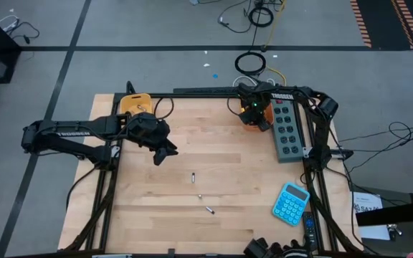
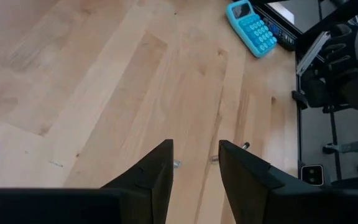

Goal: Sort batteries
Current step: Put the silver battery into the yellow bin

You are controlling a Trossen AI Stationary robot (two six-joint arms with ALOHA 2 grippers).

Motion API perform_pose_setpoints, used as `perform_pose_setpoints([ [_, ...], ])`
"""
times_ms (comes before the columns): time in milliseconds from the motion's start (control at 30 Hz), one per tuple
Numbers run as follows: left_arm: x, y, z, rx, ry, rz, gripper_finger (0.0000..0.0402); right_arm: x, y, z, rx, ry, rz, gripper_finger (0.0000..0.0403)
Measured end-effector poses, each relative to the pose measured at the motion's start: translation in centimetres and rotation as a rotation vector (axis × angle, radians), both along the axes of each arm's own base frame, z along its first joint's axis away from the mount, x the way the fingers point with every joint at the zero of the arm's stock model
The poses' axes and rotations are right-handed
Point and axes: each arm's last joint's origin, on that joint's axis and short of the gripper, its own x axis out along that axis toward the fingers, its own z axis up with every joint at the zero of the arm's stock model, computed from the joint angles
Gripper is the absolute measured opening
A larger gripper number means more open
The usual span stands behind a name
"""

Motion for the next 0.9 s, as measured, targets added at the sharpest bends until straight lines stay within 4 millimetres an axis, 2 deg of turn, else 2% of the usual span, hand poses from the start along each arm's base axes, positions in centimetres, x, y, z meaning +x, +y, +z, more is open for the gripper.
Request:
perform_pose_setpoints([
  [367,-0.05,-0.02,-0.05,-0.001,0.007,-0.005,0.0136,-0.09,0.11,-0.94,-0.057,-0.018,-0.088,0.0118],
  [467,-0.05,-0.05,-0.05,-0.008,0.006,-0.014,0.0136,-0.04,0.06,-0.96,-0.056,-0.027,-0.089,0.0093],
  [633,-0.05,-0.05,-0.05,-0.01,0.007,-0.013,0.0136,0.0,0.04,-0.97,-0.05,-0.035,-0.105,0.0025],
  [900,-0.05,-0.05,-0.05,-0.007,0.006,-0.015,0.0136,0.01,0.07,-0.64,-0.042,-0.053,-0.122,0.0021],
])
